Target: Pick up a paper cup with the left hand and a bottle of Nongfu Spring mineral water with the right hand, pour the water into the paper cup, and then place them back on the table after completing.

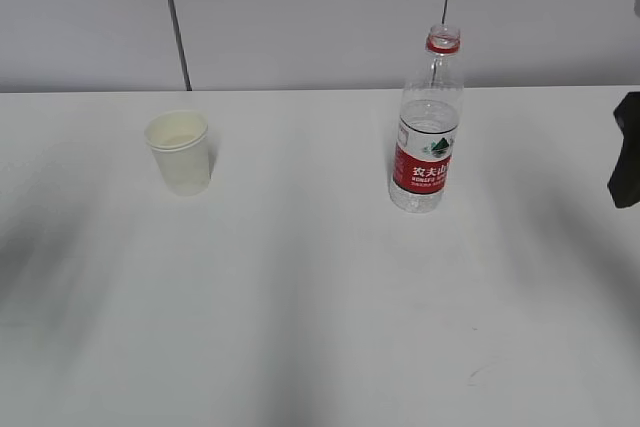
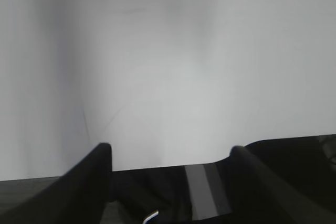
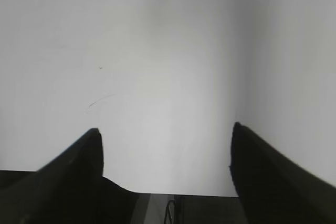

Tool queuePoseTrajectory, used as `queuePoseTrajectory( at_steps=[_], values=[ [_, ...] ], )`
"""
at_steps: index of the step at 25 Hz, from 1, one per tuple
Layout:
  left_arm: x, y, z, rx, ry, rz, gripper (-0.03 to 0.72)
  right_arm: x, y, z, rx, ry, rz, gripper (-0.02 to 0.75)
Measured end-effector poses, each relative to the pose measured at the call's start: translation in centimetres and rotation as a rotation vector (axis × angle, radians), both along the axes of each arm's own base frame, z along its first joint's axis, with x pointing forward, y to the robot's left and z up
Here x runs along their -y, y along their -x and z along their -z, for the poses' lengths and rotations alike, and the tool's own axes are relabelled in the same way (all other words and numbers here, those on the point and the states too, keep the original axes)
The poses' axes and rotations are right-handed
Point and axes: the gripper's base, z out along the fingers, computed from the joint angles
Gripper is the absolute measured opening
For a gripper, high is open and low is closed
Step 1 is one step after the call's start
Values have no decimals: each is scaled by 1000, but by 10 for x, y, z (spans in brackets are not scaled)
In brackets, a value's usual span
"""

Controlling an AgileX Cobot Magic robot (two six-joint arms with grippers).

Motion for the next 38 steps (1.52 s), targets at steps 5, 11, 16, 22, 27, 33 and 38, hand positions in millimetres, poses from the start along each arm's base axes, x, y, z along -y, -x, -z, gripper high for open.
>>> queuePoseTrajectory(
  at_steps=[5, 11, 16, 22, 27, 33, 38],
  values=[
    [-2, 27, -6, 40, 40, -4, 427, 2, 23, -18, 81, -8, -19, 554],
    [-11, 85, -25, 207, 82, -3, 427, 8, 82, -34, 203, -18, -21, 554],
    [-20, 134, -51, 446, 126, 2, 427, 16, 134, -39, 321, 5, -19, 554],
    [-29, 187, -64, 670, 177, 9, 424, 25, 192, -32, 481, 46, -34, 554],
    [-35, 221, -65, 821, 187, 46, 419, 30, 232, -18, 610, 59, -61, 554],
    [-38, 239, -60, 899, 173, 81, 417, 33, 262, 10, 709, 73, -85, 554],
    [-39, 242, -32, 878, 169, 80, 417, 34, 273, 28, 746, 75, -85, 554]
  ],
)
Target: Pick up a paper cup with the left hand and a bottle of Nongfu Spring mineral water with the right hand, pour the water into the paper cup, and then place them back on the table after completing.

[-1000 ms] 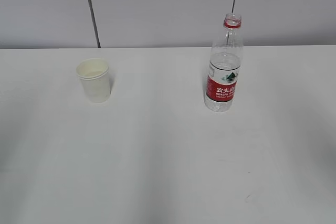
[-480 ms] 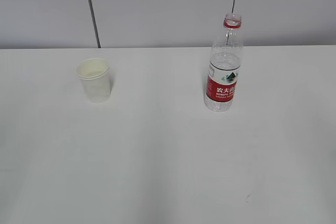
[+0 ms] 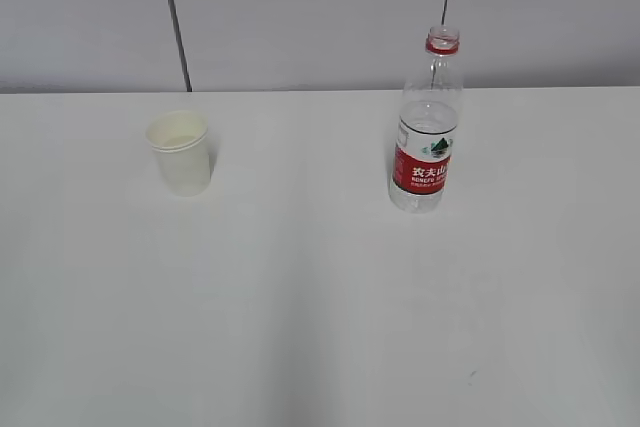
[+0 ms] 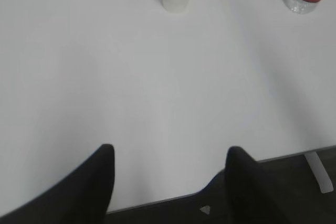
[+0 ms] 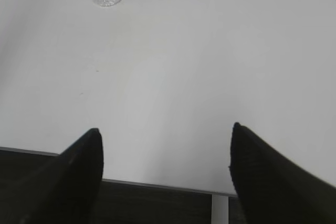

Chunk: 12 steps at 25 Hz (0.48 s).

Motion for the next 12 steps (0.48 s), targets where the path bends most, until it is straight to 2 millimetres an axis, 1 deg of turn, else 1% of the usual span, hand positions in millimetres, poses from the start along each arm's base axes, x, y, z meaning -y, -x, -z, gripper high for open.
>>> queuePoseTrajectory(
  at_steps=[2, 5, 12],
  values=[
    [0, 2, 12, -6, -1, 0, 417, 0, 0, 5, -5, 4, 0, 554],
    [0, -1, 21, -27, -5, 0, 417, 0, -3, 11, -16, 9, -3, 554],
    [2, -13, 21, 76, -7, 11, 417, -1, -12, 14, 41, 22, -17, 554]
  ],
)
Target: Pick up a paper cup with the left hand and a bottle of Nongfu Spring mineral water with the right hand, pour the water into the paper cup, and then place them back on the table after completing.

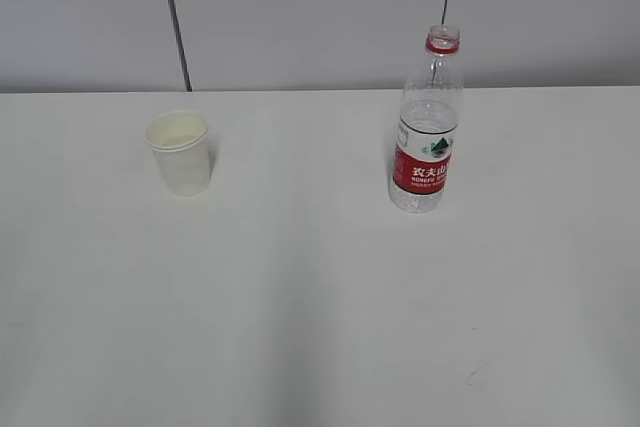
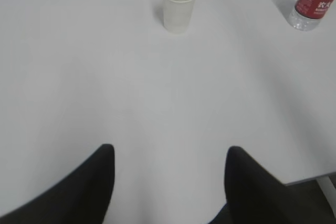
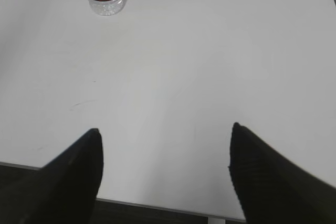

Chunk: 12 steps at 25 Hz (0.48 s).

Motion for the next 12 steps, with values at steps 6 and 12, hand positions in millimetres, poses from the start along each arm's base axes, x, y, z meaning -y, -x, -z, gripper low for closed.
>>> queuePoseTrajectory(
  at_steps=[6, 12],
  values=[
    [1, -3, 2, 17, -2, 3, 417, 0, -1, 1, 5, 1, -1, 554],
    [1, -3, 2, 17, -2, 3, 417, 0, -1, 0, 9, 1, 1, 554]
  ],
)
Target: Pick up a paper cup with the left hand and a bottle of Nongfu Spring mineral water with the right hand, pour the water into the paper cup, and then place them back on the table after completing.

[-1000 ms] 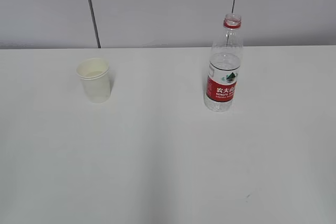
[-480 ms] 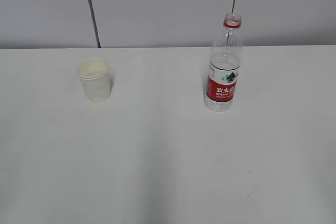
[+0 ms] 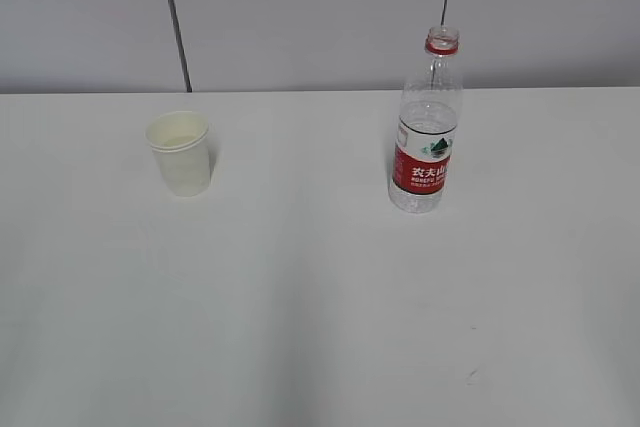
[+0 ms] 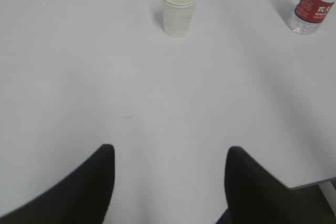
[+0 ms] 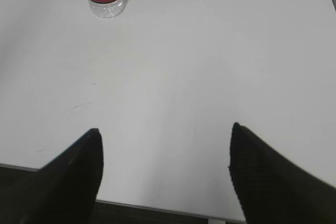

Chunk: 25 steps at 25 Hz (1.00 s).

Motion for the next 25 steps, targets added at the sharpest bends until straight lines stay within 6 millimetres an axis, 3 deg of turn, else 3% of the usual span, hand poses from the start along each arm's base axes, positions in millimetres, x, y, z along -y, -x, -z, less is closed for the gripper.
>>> queuePoseTrajectory(
  at_steps=[8, 25],
  values=[
    [1, 0, 0, 1, 0, -87, 417, 0, 0, 0, 3, 5, 83, 554],
    [1, 0, 0, 1, 0, -88, 417, 0, 0, 0, 5, 5, 85, 554]
  ],
)
